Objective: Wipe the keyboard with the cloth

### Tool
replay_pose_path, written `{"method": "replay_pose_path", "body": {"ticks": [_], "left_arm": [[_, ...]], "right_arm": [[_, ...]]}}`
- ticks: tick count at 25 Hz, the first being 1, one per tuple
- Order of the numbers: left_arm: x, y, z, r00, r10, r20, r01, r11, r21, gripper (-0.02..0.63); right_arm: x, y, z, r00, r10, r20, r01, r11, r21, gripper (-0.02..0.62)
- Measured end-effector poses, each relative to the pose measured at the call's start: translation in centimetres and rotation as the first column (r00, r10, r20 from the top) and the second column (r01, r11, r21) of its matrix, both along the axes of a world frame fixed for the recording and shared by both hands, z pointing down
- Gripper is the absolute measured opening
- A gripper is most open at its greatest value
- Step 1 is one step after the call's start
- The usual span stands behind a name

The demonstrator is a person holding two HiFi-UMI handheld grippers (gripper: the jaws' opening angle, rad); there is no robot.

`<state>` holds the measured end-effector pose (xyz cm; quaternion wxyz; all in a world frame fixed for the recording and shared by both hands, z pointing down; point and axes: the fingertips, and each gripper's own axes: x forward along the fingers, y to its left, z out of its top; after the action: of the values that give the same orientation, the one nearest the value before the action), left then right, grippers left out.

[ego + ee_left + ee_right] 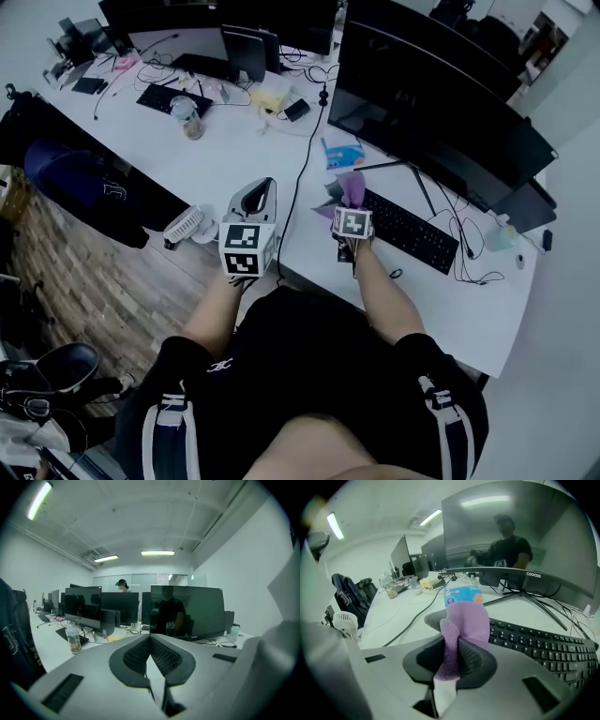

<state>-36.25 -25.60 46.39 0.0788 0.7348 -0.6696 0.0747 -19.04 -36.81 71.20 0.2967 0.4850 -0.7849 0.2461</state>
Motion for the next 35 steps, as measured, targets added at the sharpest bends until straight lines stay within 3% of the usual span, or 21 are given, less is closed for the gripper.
{"method": "replay_pose_path", "body": {"ticks": [5,9,12,16,19,21,29,35], "left_arm": [[-0.3,0.0,-0.4,1.0,-0.013,-0.018,0.014,1.0,0.018,0.011],[0.5,-0.3,-0.4,1.0,-0.006,-0.029,0.007,0.999,0.031,0.011],[1.5,-0.9,-0.5,0.999,0.021,-0.037,-0.019,0.999,0.036,0.011],[3.1,-1.7,-0.6,0.997,0.066,-0.047,-0.064,0.997,0.047,0.011],[4.6,-2.1,-1.2,0.993,0.108,-0.054,-0.104,0.993,0.063,0.011],[5.6,-2.4,-1.5,0.99,0.132,-0.058,-0.128,0.989,0.072,0.011],[8.0,-2.7,-1.8,0.978,0.199,-0.054,-0.195,0.978,0.08,0.011],[8.7,-1.9,-2.3,0.974,0.22,-0.049,-0.215,0.973,0.086,0.011]], "right_arm": [[-0.8,-0.4,-4.0,1.0,-0.023,0.009,0.021,0.99,0.139,0.08],[0.3,-0.6,-10.3,0.996,-0.015,0.092,-0.014,0.951,0.308,0.081],[2.1,-0.1,-16.2,0.991,-0.003,0.135,-0.058,0.895,0.442,0.081],[4.5,1.5,-23.5,0.984,-0.007,0.18,-0.104,0.797,0.595,0.083],[6.3,2.8,-27.5,0.978,-0.013,0.208,-0.133,0.733,0.667,0.083],[7.9,3.4,-28.7,0.977,0.009,0.212,-0.156,0.71,0.687,0.081],[10.9,6.0,-29.1,0.972,0.081,0.219,-0.214,0.686,0.696,0.081],[11.5,6.7,-28.8,0.968,0.086,0.237,-0.23,0.689,0.687,0.081]]}}
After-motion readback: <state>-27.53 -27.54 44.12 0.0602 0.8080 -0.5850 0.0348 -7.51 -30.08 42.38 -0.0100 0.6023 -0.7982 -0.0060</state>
